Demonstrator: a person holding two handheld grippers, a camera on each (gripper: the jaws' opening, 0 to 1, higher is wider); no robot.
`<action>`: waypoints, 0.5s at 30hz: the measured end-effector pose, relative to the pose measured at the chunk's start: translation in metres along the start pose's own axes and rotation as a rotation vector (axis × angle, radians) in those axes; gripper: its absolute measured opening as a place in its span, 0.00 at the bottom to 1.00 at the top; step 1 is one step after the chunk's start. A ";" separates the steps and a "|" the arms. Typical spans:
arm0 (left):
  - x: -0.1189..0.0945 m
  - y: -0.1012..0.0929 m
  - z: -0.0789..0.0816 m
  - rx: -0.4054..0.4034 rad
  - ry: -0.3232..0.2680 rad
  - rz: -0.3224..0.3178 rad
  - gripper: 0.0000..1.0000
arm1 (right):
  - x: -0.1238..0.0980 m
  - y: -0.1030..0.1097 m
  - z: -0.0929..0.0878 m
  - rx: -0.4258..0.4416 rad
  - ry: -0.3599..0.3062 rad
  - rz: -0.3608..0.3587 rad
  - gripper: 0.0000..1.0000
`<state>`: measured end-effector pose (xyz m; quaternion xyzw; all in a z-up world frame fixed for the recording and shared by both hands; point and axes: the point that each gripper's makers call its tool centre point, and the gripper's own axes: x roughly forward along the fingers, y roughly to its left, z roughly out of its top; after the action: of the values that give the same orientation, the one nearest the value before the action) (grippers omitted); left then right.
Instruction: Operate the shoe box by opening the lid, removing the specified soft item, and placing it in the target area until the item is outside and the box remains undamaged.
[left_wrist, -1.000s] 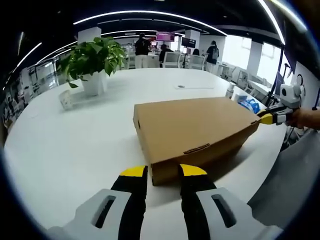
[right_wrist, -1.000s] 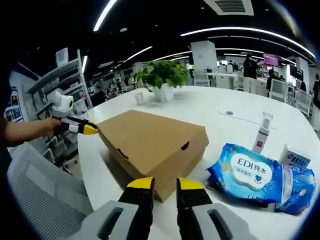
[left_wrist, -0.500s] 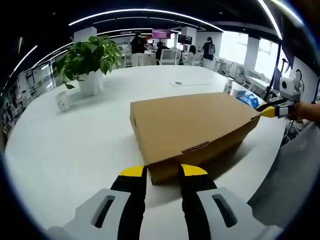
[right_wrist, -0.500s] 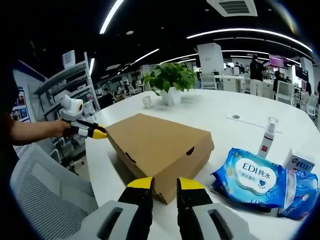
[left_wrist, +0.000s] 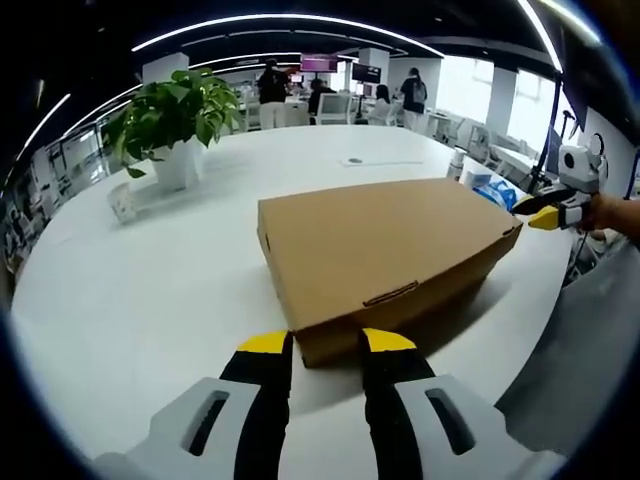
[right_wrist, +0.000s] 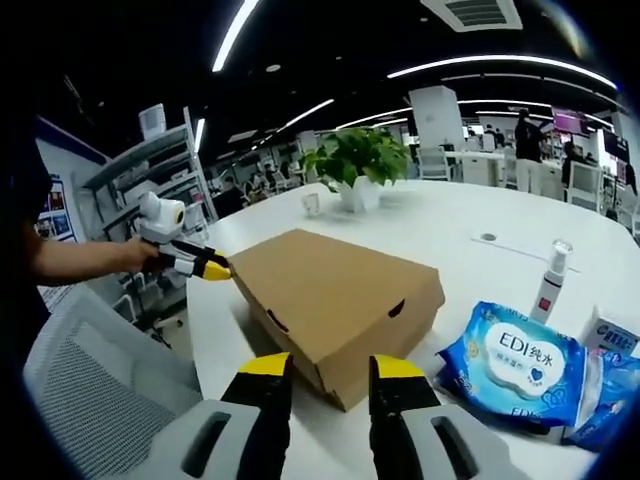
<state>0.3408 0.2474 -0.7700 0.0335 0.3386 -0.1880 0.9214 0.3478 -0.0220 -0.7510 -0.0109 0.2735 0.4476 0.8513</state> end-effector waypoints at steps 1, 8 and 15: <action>0.000 0.000 0.000 0.000 0.000 -0.001 0.26 | 0.002 0.001 -0.001 -0.006 0.003 -0.001 0.25; 0.007 -0.006 -0.001 -0.001 0.015 -0.015 0.30 | 0.014 -0.001 -0.008 -0.095 0.045 -0.042 0.18; 0.009 -0.003 -0.004 -0.011 0.025 -0.007 0.26 | 0.019 -0.001 -0.015 -0.140 0.072 -0.057 0.18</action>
<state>0.3438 0.2428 -0.7789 0.0297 0.3510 -0.1889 0.9166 0.3502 -0.0126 -0.7733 -0.0941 0.2716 0.4403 0.8506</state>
